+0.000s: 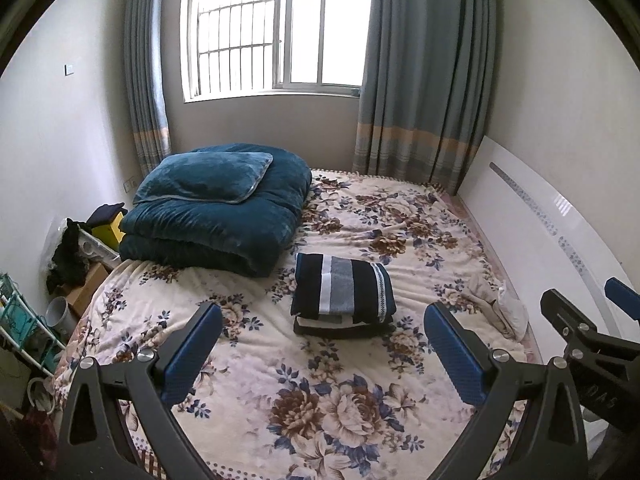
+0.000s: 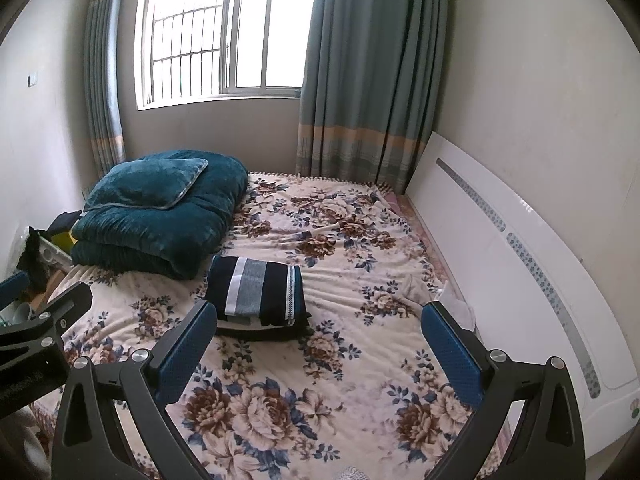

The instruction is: Fold small clothes

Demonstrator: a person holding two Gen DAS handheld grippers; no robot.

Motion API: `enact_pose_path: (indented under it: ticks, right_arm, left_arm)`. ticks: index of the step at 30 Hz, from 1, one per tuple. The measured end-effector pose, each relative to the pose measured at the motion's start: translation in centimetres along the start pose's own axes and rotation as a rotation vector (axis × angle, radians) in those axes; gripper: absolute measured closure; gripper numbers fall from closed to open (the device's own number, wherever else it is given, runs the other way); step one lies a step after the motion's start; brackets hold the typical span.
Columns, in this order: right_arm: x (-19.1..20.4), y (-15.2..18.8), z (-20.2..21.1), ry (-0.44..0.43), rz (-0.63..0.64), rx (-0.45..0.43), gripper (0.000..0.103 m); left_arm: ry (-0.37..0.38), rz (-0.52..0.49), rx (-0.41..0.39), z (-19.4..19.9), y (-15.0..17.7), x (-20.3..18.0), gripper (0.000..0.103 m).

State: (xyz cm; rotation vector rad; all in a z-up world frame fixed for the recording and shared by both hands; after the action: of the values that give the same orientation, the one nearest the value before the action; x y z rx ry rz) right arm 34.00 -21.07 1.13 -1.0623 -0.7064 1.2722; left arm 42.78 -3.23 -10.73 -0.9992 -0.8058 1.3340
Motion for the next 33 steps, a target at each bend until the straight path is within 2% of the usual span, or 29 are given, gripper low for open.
enact_pose_path:
  ticks: [33]
  right_arm:
    - [1.1, -0.7, 1.3, -0.005, -0.024, -0.017, 0.000]
  left_arm:
    - [-0.012, -0.003, -0.012, 0.7, -0.4, 0.0, 0.000]
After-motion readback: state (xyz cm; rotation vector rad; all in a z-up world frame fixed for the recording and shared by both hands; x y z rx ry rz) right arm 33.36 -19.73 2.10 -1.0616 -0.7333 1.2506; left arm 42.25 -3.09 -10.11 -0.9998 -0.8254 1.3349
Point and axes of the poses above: each gripper's, at about its wrist camera, not at the fingertips, and z roughly against the way its jaws point, x to its left, y to its underside, the point moved 9 cm from there along -z, roughly the way its jaws point, and after that the axes turned 15 degrees about -x, right-handed, at the moved point
